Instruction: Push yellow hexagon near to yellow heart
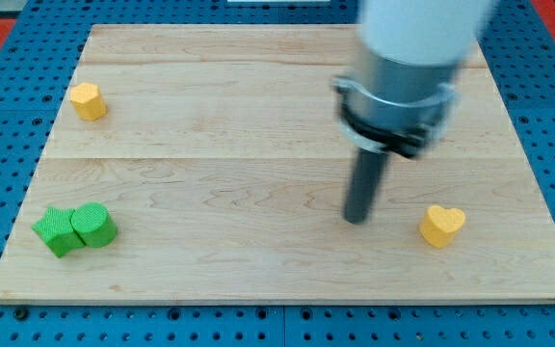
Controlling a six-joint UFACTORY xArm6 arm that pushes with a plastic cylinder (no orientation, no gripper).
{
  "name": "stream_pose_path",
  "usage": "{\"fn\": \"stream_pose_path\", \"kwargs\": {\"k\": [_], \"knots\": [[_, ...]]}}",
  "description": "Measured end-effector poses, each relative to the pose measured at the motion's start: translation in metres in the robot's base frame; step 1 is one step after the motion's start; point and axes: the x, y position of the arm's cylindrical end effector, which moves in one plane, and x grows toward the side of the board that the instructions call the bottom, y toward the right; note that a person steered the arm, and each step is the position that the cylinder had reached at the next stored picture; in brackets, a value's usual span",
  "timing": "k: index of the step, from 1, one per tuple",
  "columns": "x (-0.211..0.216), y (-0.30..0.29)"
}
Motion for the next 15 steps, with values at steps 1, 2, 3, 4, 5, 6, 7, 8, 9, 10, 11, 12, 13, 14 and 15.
{"fn": "stream_pose_path", "kwargs": {"k": [1, 2, 3, 4, 5, 6, 7, 8, 9, 10, 11, 12, 13, 14, 15], "knots": [[-0.083, -0.071], [-0.168, -0.139], [-0.22, -0.221], [-0.235, -0.32], [-0.185, -0.317], [-0.143, -0.248], [-0.121, -0.208], [-0.137, -0.266], [-0.155, -0.295], [-0.117, -0.32], [-0.102, -0.252], [-0.098, -0.18], [-0.084, -0.169], [-0.074, -0.171], [-0.067, -0.105]]}}
